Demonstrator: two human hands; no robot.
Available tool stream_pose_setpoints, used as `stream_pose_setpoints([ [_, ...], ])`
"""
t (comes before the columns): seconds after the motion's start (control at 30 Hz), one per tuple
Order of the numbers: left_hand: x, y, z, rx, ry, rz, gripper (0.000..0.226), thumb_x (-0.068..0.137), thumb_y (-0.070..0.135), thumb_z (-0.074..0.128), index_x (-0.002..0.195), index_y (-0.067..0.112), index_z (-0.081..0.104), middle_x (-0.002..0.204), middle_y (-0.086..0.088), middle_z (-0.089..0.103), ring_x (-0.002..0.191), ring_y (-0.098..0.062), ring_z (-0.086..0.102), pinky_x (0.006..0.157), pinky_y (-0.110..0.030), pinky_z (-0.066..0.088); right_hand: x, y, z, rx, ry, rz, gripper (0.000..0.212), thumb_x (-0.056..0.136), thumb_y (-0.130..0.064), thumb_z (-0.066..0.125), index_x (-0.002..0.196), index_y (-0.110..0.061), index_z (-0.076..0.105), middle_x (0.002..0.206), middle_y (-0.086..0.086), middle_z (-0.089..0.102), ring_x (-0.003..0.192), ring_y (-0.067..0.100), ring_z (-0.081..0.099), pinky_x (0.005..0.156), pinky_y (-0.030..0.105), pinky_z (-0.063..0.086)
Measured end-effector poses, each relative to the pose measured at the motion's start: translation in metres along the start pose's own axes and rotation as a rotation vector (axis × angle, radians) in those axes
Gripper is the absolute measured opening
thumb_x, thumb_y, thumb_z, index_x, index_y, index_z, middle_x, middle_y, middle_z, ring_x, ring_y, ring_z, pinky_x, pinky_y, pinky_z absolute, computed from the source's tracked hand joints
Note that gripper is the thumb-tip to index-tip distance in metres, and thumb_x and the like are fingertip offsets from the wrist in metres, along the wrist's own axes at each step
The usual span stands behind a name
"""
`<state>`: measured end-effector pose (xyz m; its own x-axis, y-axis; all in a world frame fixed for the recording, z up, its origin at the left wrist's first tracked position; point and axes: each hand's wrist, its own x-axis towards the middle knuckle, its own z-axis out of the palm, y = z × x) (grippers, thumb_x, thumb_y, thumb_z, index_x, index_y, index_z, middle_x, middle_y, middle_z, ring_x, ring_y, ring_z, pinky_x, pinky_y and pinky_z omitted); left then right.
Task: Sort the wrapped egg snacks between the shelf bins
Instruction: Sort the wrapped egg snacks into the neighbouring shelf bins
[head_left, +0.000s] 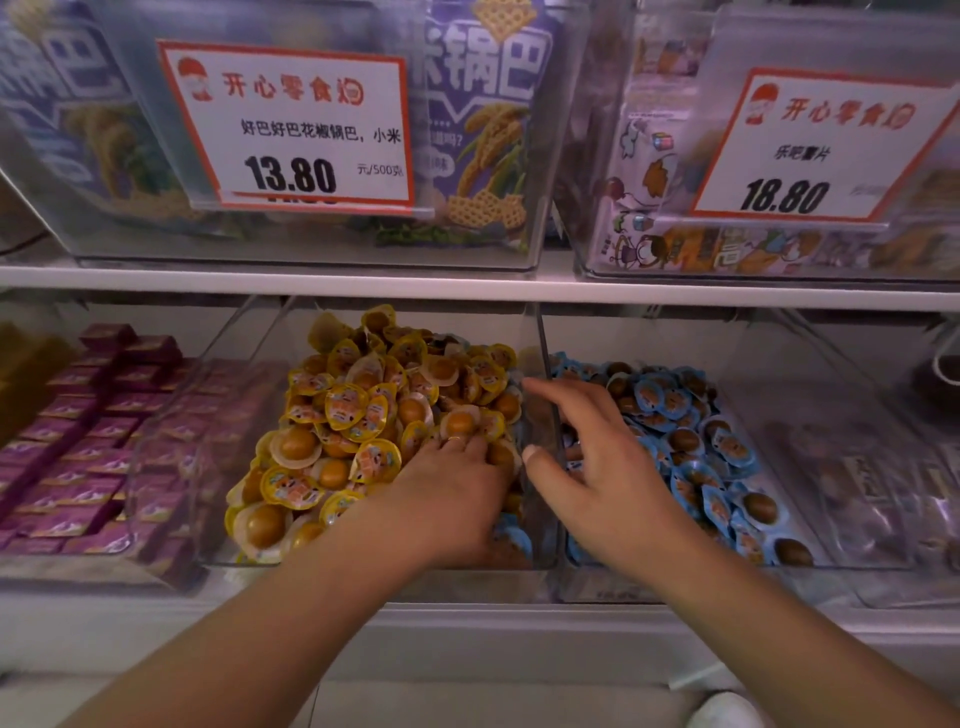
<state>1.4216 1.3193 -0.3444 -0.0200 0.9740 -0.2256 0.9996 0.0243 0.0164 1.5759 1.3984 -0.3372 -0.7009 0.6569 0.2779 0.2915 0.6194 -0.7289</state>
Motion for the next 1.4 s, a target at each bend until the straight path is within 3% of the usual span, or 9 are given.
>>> stream_pose_setpoints([
  [0.13,0.001,0.002,0.002,-0.363,0.056,0.097,0.050,0.077,0.050,0.075,0.115,0.023,0.057,0.108,-0.002,0.065,0.098,-0.022,0.060,0.071,-0.026,0.039,0.001,-0.001,0.001,-0.008,0.001,0.006,0.057,0.084,-0.048,0.048,0.141,-0.046,0.039,0.140,-0.020,0.034,0.122,-0.003,0.045,0.098,0.032,0.051],
  [0.4,0.010,0.000,0.000,-0.548,-0.047,-0.034,0.036,0.077,0.033,0.074,0.104,0.029,0.051,0.088,0.007,0.058,0.085,-0.018,0.060,0.061,-0.028,0.045,0.000,-0.001,0.000,0.002,-0.007,0.015,0.057,0.084,-0.048,0.049,0.140,-0.046,0.040,0.139,-0.020,0.035,0.122,-0.001,0.046,0.096,0.035,0.052],
  [0.57,0.002,-0.028,-0.018,-1.101,0.114,-0.254,0.023,0.089,0.024,0.071,0.111,0.024,0.067,0.101,0.001,0.070,0.091,-0.014,0.067,0.084,-0.034,0.054,0.002,-0.001,-0.003,0.046,0.011,0.000,0.051,0.090,-0.040,0.058,0.139,-0.042,0.045,0.136,-0.020,0.039,0.122,-0.006,0.045,0.102,0.024,0.046],
  [0.7,-0.011,-0.047,-0.035,-1.797,0.296,-0.369,0.021,0.096,0.013,0.059,0.116,0.010,0.066,0.086,-0.012,0.070,0.060,-0.022,0.064,0.040,-0.027,0.041,0.007,-0.012,-0.004,0.096,0.208,-0.054,0.037,0.096,-0.029,0.057,0.133,-0.027,0.054,0.131,-0.013,0.044,0.122,-0.002,0.047,0.102,0.020,0.043],
  [0.87,-0.033,-0.052,-0.037,-2.057,0.410,-0.305,0.025,0.095,0.009,0.055,0.116,0.008,0.069,0.089,-0.017,0.067,0.067,-0.025,0.060,0.039,-0.023,0.035,0.013,-0.049,0.003,0.171,0.357,-0.193,0.029,0.093,-0.023,0.057,0.120,-0.032,0.060,0.121,-0.020,0.051,0.116,0.005,0.054,0.093,0.010,0.041],
  [1.1,-0.049,-0.048,-0.033,-2.060,0.646,-0.392,0.025,0.097,0.006,0.051,0.108,0.011,0.073,0.099,-0.014,0.073,0.070,-0.019,0.069,0.047,-0.026,0.049,0.027,-0.085,0.046,0.756,0.101,0.391,0.019,0.093,-0.029,0.062,0.110,-0.034,0.070,0.105,-0.014,0.073,0.098,0.004,0.068,0.089,0.038,0.057],
  [1.2,-0.050,-0.043,-0.026,-1.562,0.772,-0.344,0.026,0.099,0.013,0.053,0.109,0.031,0.067,0.105,-0.001,0.073,0.092,-0.008,0.069,0.070,-0.017,0.052,0.029,-0.096,0.060,1.168,-0.081,0.606,0.021,0.097,-0.026,0.057,0.107,-0.022,0.075,0.103,0.008,0.076,0.088,0.022,0.073,0.074,0.044,0.057],
  [1.27,-0.052,-0.039,-0.021,-1.182,0.814,-0.172,0.028,0.098,0.022,0.050,0.117,0.041,0.057,0.115,0.013,0.066,0.105,0.003,0.061,0.085,-0.012,0.047,0.030,-0.099,0.064,1.312,-0.157,0.653,0.029,0.099,-0.029,0.051,0.118,-0.018,0.071,0.114,0.011,0.073,0.104,0.023,0.069,0.088,0.047,0.053],
  [1.4,-0.051,-0.038,-0.016,-0.775,0.725,-0.044,0.058,0.090,0.037,0.054,0.143,0.044,0.031,0.130,0.021,0.048,0.127,-0.004,0.047,0.107,-0.037,0.041,0.035,-0.094,0.059,1.326,-0.144,0.610,0.029,0.098,-0.017,0.053,0.124,-0.013,0.067,0.120,0.012,0.070,0.115,0.023,0.066,0.104,0.042,0.048],
])
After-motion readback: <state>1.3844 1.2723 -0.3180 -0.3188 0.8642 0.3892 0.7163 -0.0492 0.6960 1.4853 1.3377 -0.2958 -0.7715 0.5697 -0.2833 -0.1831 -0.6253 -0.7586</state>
